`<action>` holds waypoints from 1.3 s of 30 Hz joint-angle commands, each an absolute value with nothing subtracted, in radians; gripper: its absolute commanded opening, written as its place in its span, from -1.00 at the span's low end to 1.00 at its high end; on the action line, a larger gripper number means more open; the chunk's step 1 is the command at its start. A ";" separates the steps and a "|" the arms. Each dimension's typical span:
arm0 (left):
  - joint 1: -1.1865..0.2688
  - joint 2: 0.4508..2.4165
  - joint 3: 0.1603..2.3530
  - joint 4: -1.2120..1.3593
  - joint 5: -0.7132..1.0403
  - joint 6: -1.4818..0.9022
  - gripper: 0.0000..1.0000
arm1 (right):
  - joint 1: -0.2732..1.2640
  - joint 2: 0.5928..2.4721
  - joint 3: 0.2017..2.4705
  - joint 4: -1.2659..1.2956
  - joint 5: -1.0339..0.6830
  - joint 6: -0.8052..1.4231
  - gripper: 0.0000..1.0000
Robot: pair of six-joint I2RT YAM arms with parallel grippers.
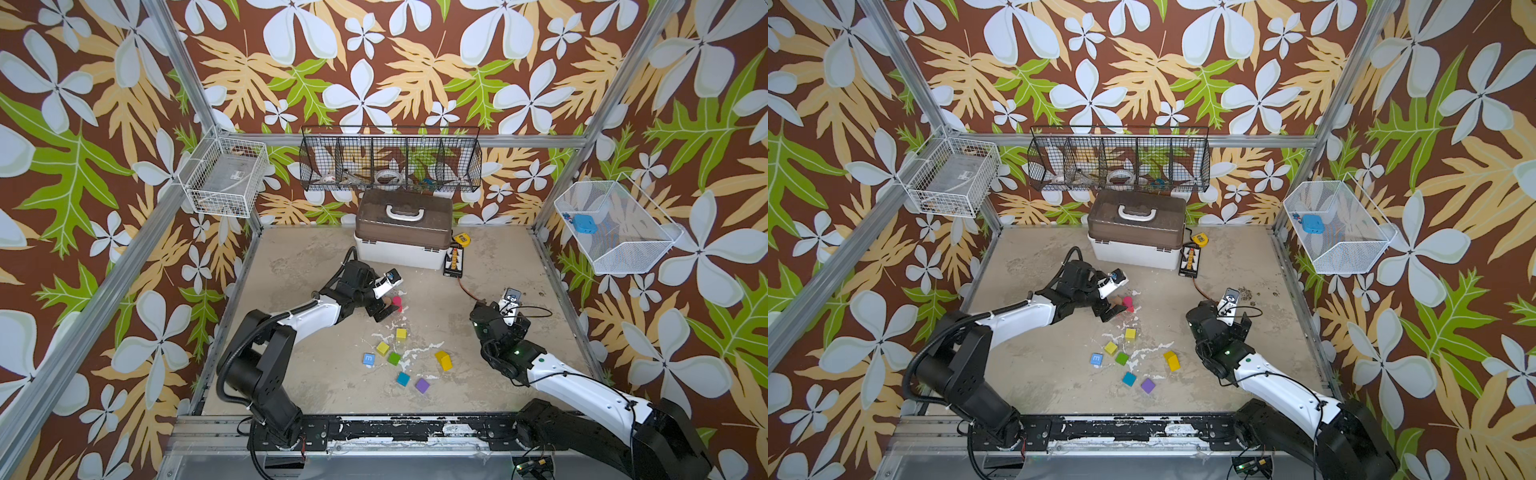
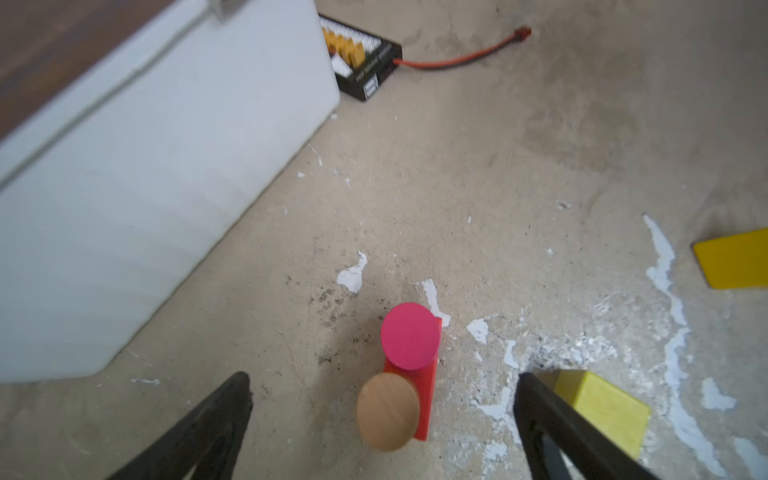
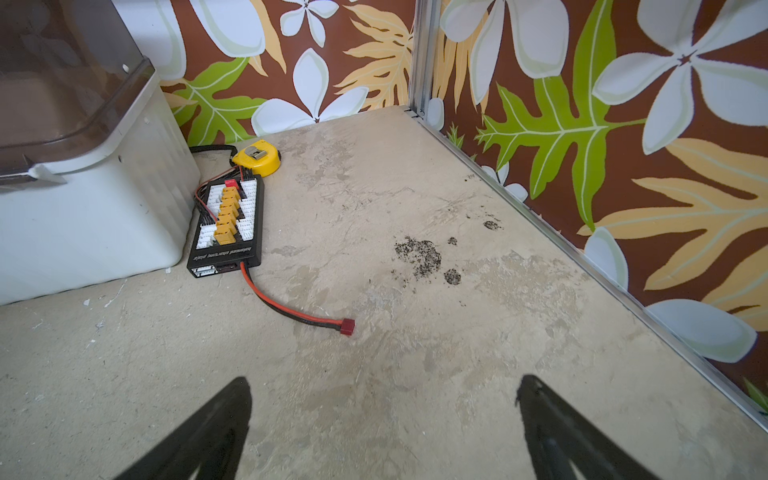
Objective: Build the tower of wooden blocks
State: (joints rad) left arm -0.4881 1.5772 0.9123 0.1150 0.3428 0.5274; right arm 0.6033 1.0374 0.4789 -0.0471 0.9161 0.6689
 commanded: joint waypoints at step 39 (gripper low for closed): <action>-0.483 1.320 0.437 0.525 -0.395 -0.529 0.96 | 0.606 1.508 0.808 -0.059 0.542 0.456 0.76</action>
